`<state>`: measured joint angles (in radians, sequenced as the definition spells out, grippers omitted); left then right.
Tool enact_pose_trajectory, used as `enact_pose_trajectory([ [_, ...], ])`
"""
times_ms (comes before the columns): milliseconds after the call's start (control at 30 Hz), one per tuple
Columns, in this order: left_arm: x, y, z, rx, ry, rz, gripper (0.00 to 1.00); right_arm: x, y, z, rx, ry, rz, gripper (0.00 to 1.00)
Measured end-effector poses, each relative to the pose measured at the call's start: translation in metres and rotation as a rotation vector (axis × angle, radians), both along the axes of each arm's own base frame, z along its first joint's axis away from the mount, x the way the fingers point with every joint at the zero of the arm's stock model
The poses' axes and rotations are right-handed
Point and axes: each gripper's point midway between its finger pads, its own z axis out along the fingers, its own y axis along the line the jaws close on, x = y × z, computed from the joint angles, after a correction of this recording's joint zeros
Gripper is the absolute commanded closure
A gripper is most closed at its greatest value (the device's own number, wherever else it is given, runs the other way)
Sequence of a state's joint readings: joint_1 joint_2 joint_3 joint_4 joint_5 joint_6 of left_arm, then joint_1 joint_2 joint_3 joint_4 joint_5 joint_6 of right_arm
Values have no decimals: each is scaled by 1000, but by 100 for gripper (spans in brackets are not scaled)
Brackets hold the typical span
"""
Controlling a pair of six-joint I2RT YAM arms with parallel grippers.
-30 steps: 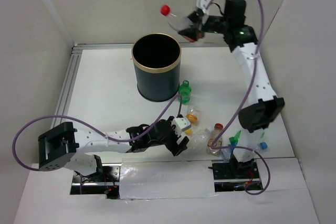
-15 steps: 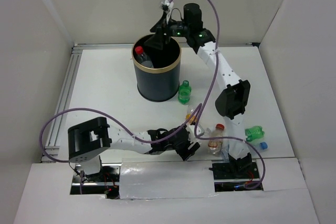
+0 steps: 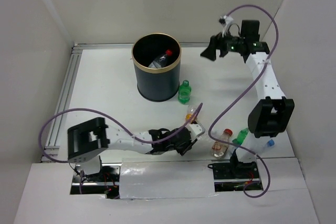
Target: Put the plastic bottles in the bin
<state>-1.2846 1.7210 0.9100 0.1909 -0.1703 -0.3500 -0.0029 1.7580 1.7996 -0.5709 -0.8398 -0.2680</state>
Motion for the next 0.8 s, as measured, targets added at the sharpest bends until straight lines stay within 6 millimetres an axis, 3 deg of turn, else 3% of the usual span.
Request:
enact_pose_trajectory([
  [100, -1, 34, 28, 28, -31, 33, 100, -48, -3, -55, -57, 75, 80, 0],
  [167, 6, 48, 77, -39, -102, 65, 100, -82, -4, -90, -90, 101, 143, 0],
  [267, 25, 60, 170, -204, -233, 130, 100, -124, -6, -124, -117, 97, 223, 0],
  [333, 45, 73, 230, -311, -311, 195, 100, -137, -4, -134, -129, 67, 267, 0],
  [433, 92, 113, 290, -409, -425, 357, 100, -145, 2, -144, -138, 21, 324, 0],
  [500, 130, 146, 308, -431, -483, 492, 100, -148, 12, -150, -140, 7, 366, 0],
  [633, 201, 200, 311, -406, -546, 729, 96, -147, 37, -162, -148, -21, 447, 0],
  [800, 270, 213, 314, -392, -574, 878, 94, -133, 57, -182, -167, -15, 463, 0],
])
